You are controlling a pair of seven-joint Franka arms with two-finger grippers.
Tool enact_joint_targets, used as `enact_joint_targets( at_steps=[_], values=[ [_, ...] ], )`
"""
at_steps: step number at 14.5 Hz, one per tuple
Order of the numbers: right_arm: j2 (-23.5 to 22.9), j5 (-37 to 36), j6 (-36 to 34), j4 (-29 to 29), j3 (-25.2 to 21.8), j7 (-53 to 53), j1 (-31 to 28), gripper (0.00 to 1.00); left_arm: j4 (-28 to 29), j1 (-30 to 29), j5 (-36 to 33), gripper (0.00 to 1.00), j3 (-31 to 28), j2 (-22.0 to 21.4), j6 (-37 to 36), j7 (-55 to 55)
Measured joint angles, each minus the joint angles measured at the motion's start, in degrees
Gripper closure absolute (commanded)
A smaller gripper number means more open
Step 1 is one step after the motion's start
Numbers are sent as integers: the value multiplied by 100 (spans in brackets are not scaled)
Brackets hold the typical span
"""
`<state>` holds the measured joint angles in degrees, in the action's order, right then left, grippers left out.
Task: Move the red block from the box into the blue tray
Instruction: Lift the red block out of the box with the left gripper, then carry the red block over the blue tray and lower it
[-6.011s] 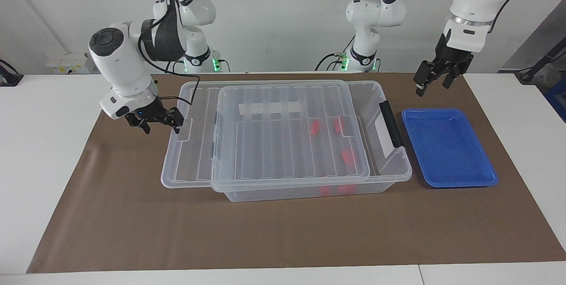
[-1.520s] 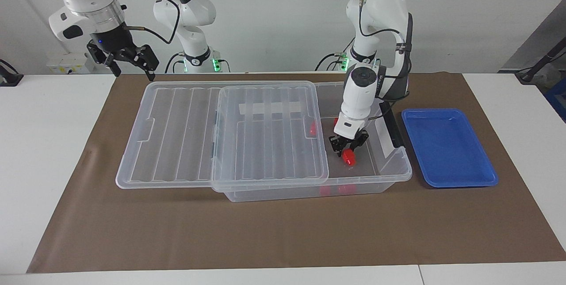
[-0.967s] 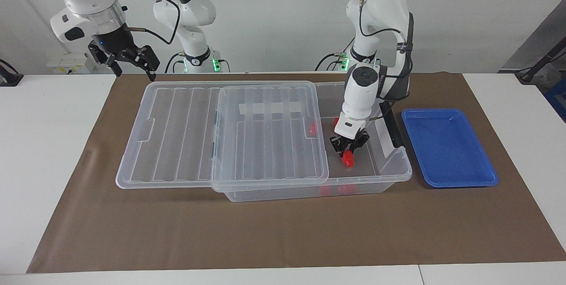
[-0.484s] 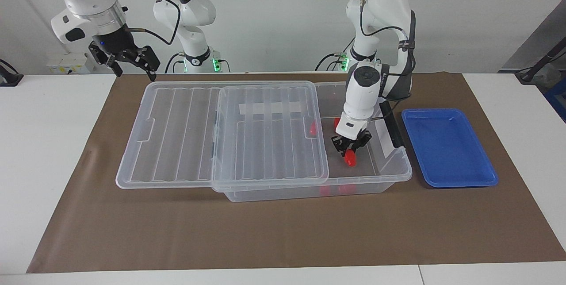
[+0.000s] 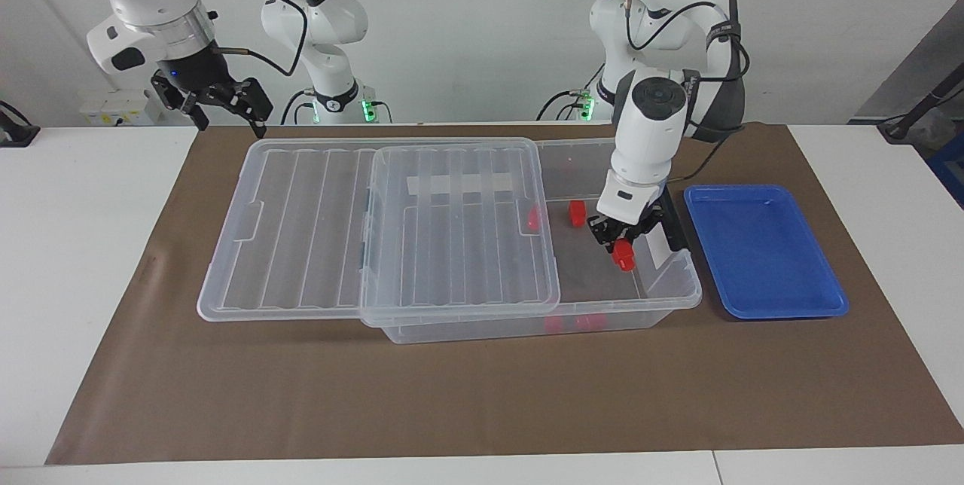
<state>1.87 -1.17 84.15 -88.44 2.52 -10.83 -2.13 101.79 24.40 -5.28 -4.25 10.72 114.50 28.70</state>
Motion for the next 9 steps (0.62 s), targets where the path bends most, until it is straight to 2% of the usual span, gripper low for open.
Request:
enact_joint_targets(
  at_steps=[4, 9],
  values=[
    [5, 0, 0, 0, -3, 0, -6, 0, -430, -351, 1, 88, -1, -284, -918, -641],
    [5, 0, 0, 0, -5, 0, -44, 0, -660, -916, 83, 88, -24, -545, -1416, -1701]
  ],
)
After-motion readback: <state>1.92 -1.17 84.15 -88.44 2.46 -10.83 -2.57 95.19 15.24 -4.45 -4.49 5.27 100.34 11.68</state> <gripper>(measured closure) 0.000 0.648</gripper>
